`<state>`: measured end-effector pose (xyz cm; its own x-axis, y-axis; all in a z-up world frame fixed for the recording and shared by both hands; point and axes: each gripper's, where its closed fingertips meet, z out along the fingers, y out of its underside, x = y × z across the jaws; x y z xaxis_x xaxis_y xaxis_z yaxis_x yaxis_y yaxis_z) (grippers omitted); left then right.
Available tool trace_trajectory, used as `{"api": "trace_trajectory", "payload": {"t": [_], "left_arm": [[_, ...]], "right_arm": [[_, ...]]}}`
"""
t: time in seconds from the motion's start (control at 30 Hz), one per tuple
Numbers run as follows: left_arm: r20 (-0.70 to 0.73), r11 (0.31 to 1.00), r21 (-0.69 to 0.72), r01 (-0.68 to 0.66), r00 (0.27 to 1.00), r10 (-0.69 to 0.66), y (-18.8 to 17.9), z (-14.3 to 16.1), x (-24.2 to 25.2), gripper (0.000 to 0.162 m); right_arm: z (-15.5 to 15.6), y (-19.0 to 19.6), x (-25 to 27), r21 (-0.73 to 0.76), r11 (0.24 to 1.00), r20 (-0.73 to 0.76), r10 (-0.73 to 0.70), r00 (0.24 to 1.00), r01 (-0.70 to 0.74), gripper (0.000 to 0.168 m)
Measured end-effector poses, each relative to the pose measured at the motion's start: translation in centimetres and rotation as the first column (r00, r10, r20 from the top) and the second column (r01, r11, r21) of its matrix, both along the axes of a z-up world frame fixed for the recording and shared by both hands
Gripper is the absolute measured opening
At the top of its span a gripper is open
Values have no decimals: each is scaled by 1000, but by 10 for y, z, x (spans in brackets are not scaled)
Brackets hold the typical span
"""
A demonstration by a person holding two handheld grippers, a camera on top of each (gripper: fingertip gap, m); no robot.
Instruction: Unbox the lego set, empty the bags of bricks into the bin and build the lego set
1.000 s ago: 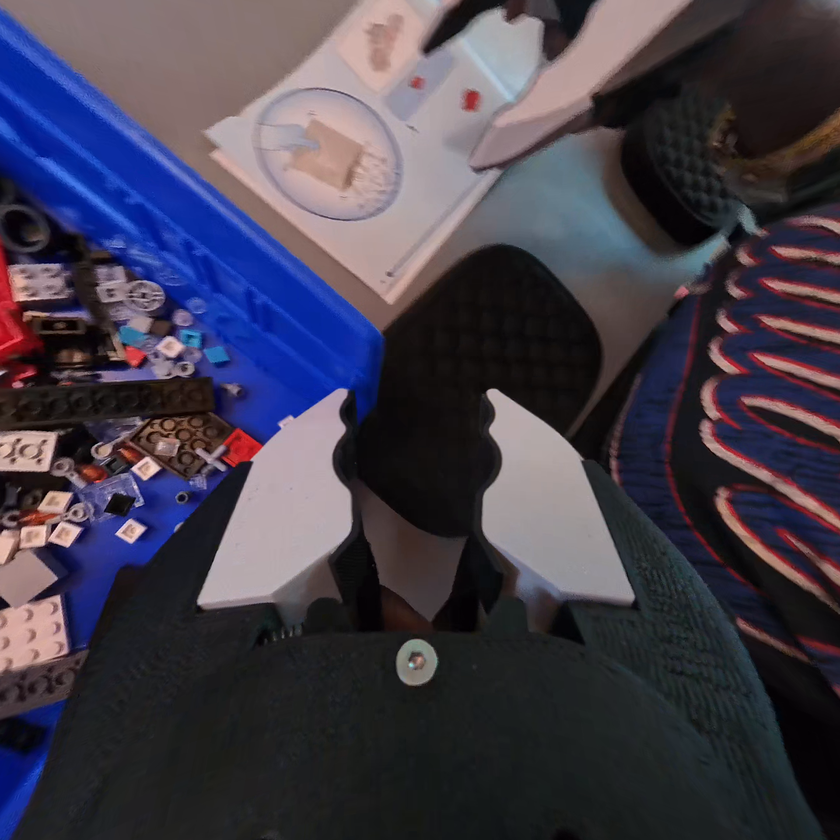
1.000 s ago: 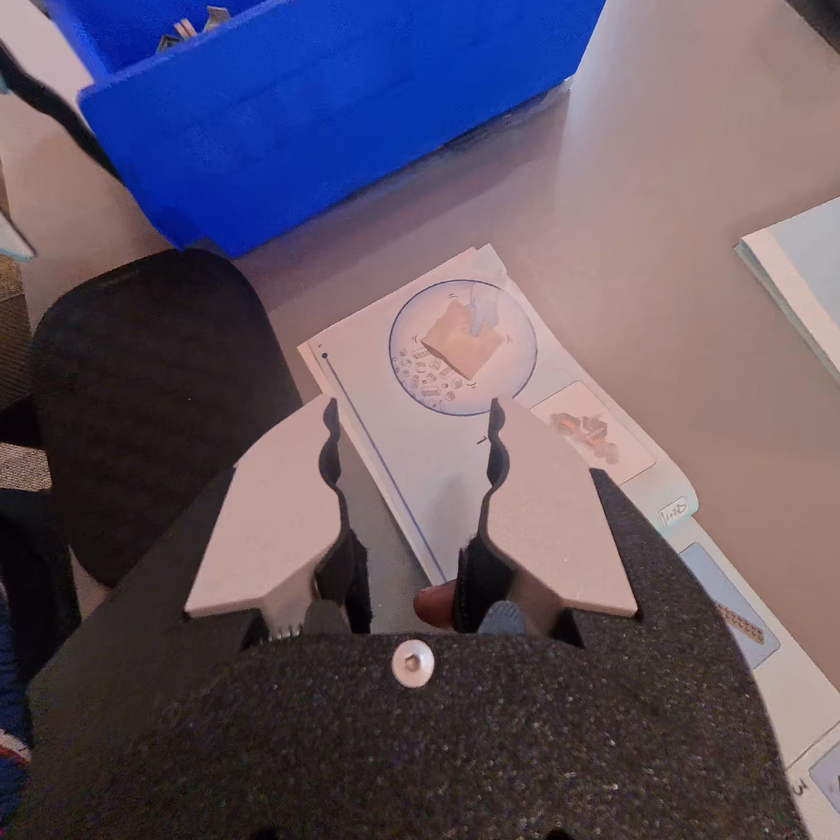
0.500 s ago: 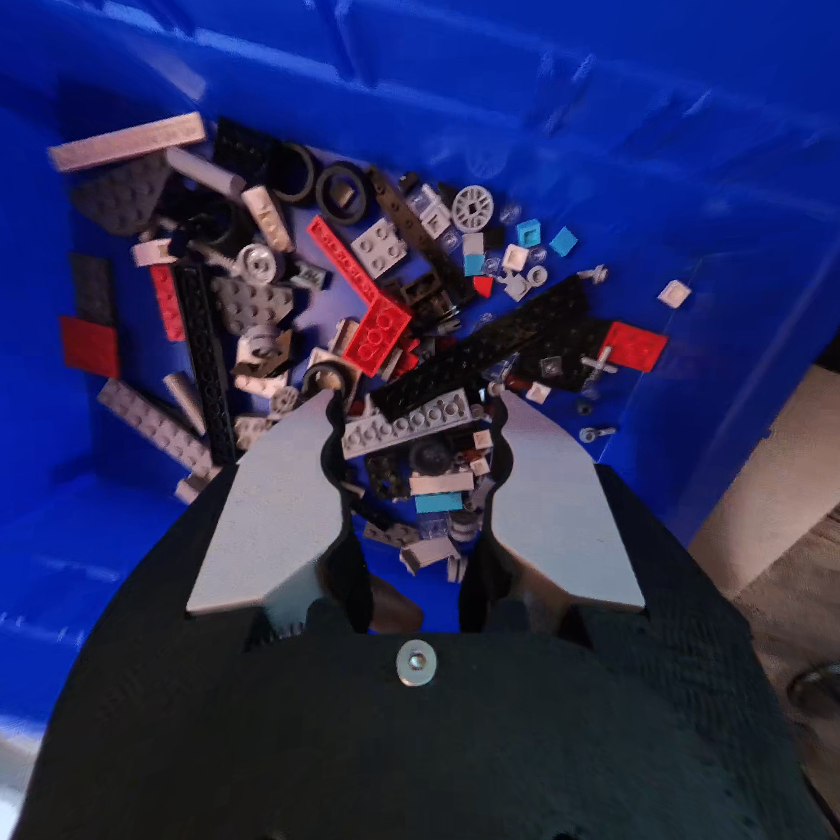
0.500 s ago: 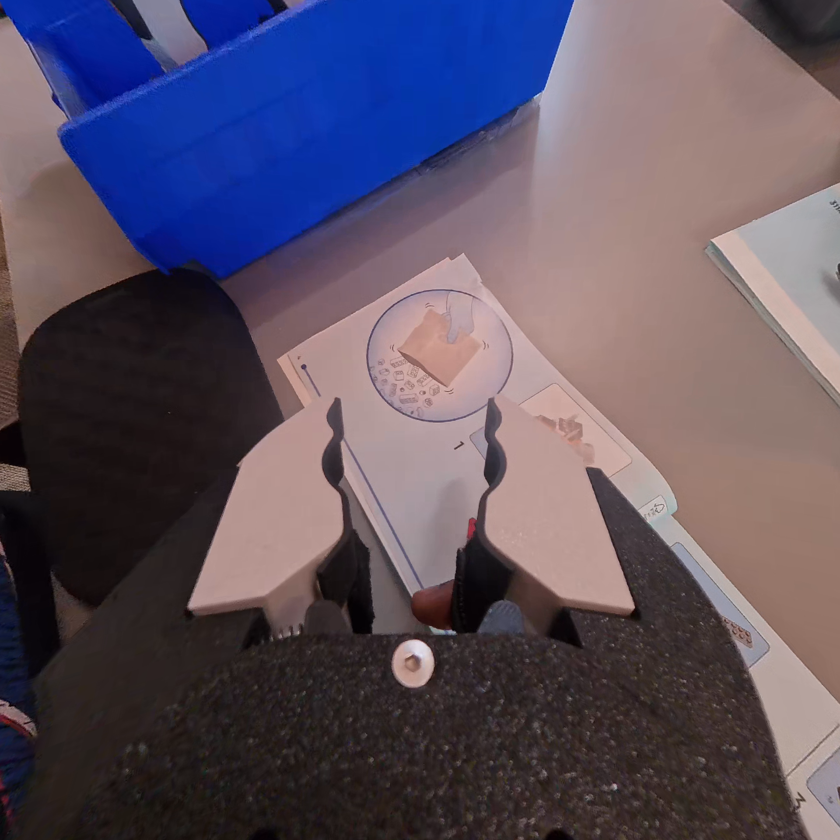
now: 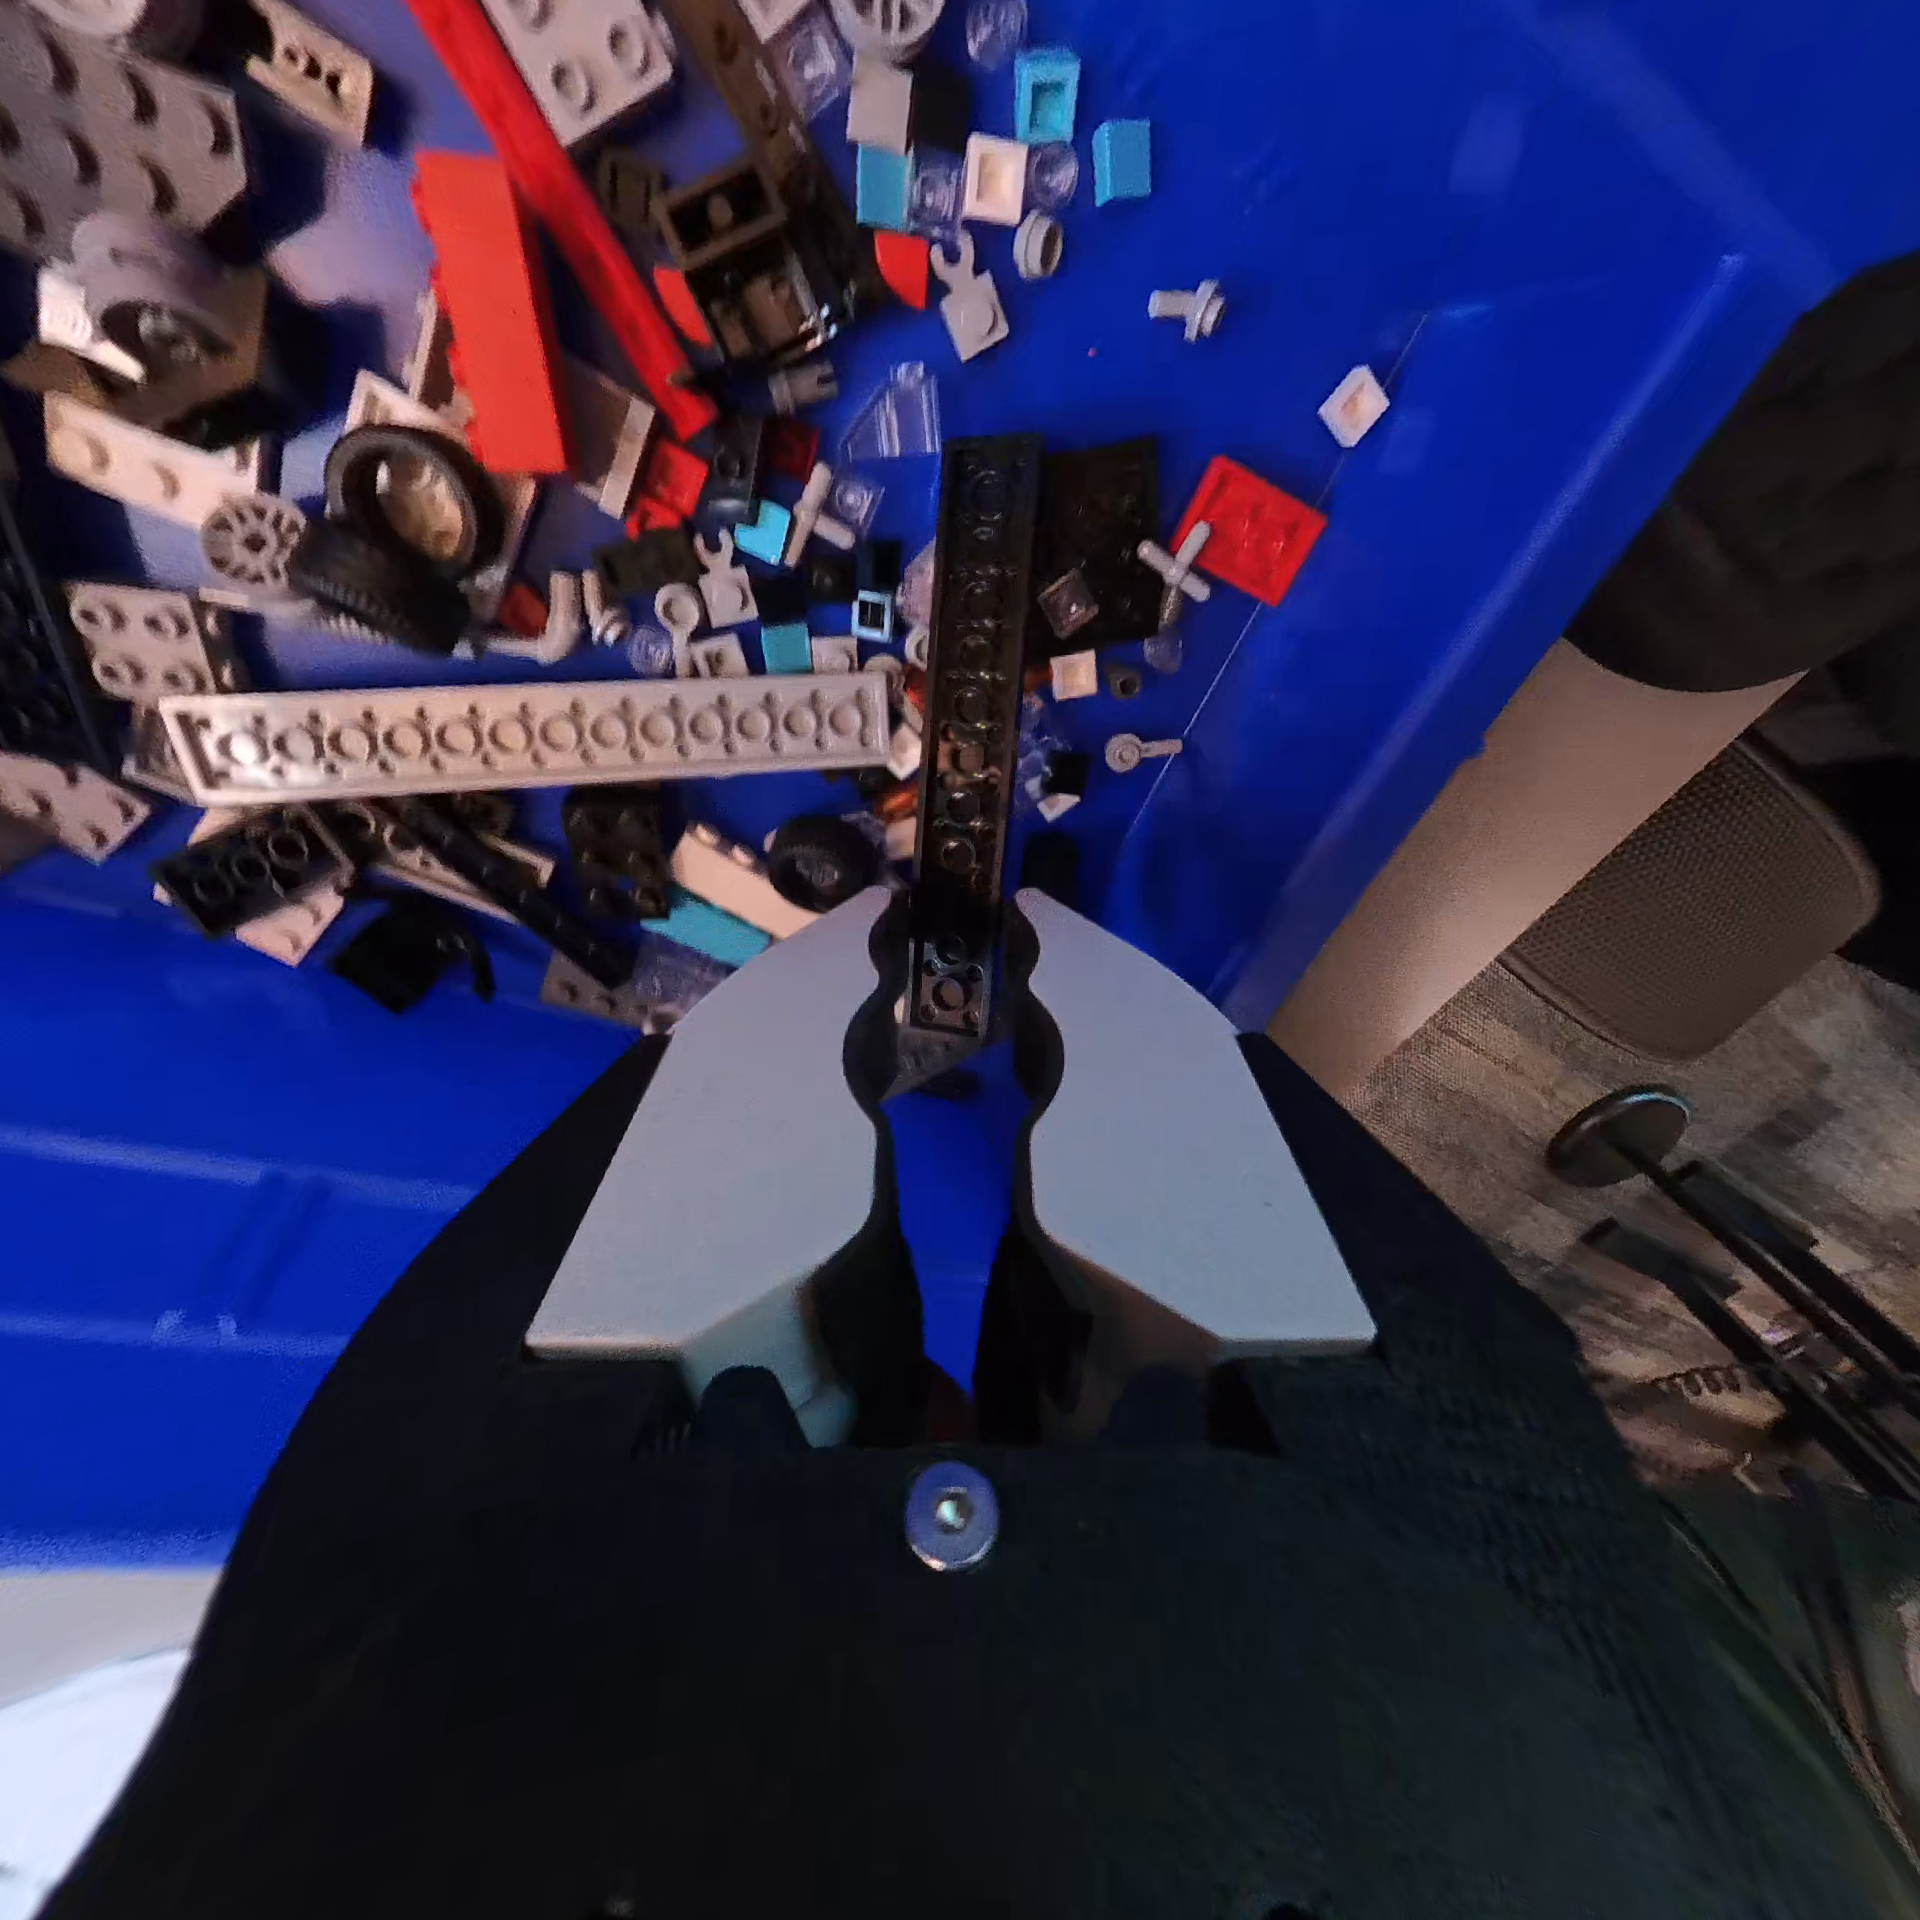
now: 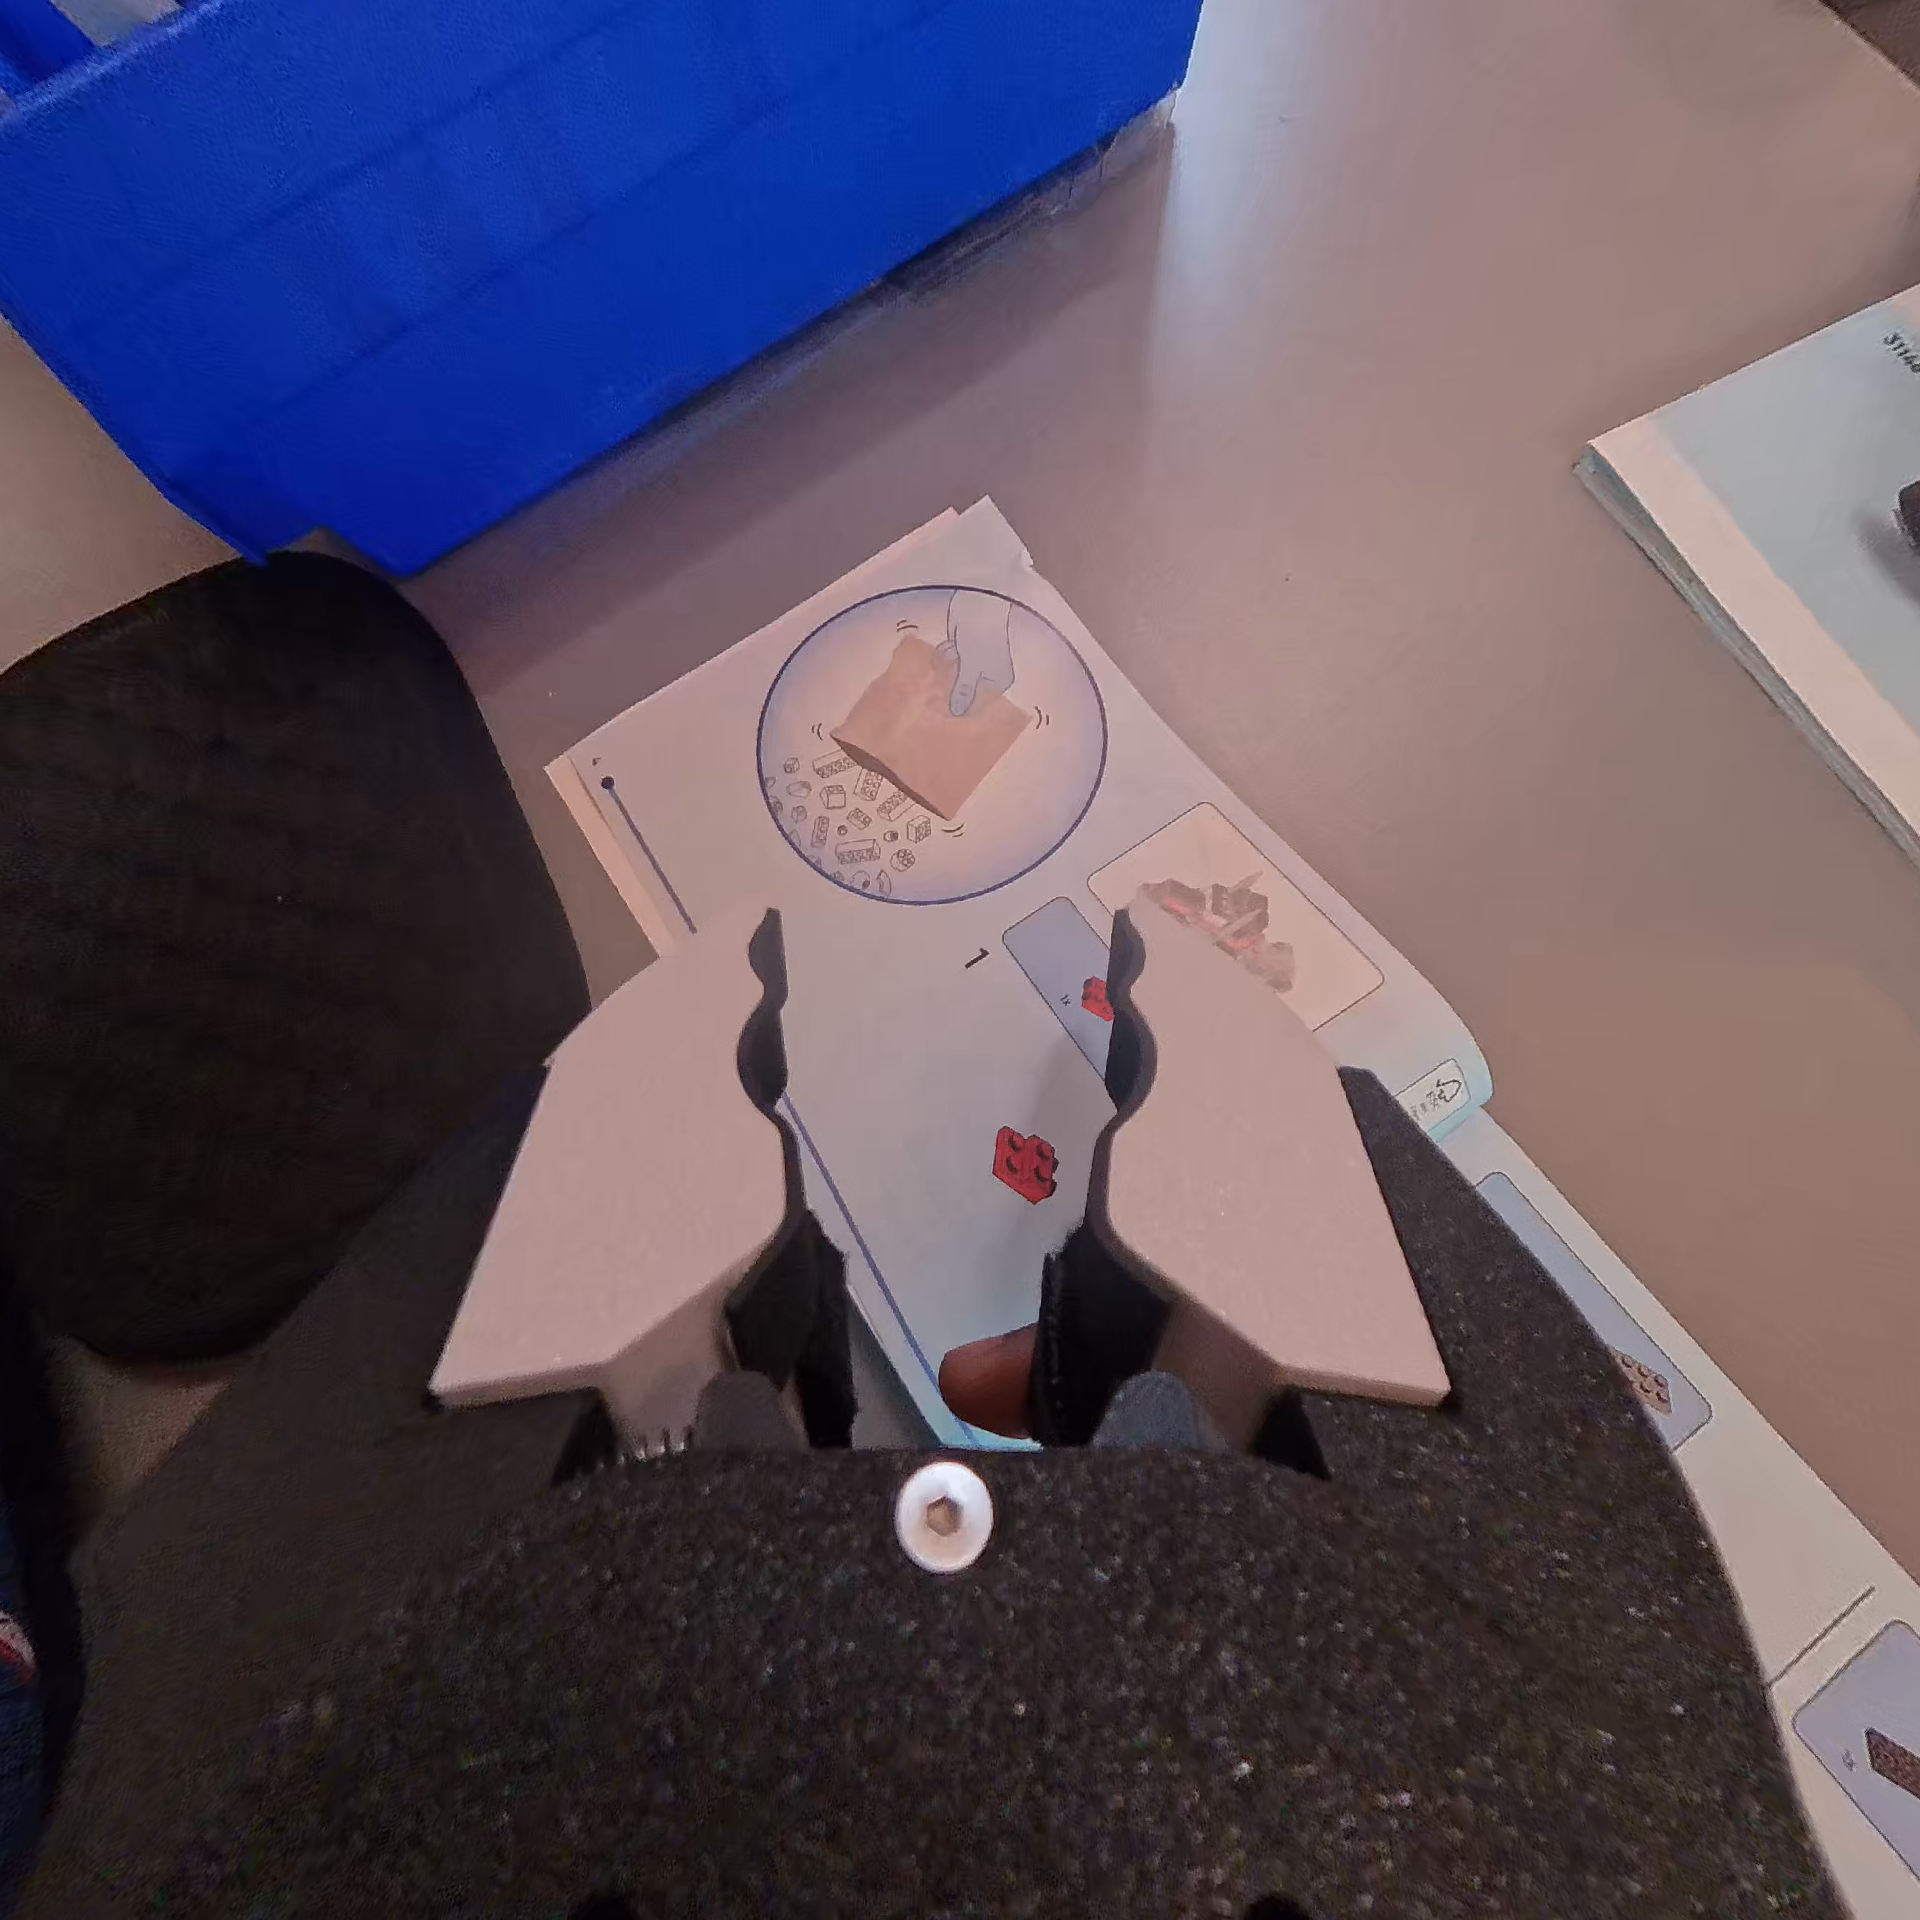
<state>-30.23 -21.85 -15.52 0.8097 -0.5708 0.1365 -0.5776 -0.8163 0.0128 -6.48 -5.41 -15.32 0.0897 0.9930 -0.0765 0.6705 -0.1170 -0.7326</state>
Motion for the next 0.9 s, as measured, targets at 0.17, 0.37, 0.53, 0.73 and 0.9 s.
{"api": "trace_trajectory", "payload": {"t": [0.17, 0.37, 0.53, 0.73, 0.9], "left_arm": [[3, 987, 103, -123, 992, 123, 8, 13, -2, 17], [3, 981, 126, -147, 989, 148, 5, 10, -1, 17], [-83, 936, 242, -254, 956, 281, 13, 16, -18, 16], [-167, 863, 369, -344, 889, 426, 14, 15, -32, 17], [-154, 847, 388, -363, 881, 447, 12, 8, -23, 35]], "right_arm": [[2, 2, 5, 6, 1000, 0, -15, 1000, 15, 60], [1, 11, 18, 24, 998, 24, -57, 998, 57, 59], [1, 19, 32, 42, 993, 38, -113, 993, 111, 58], [-5, 25, 49, 47, 986, 73, -164, 984, 160, 56], [-12, 26, 59, 28, 982, 104, -190, 976, 189, 56]]}}
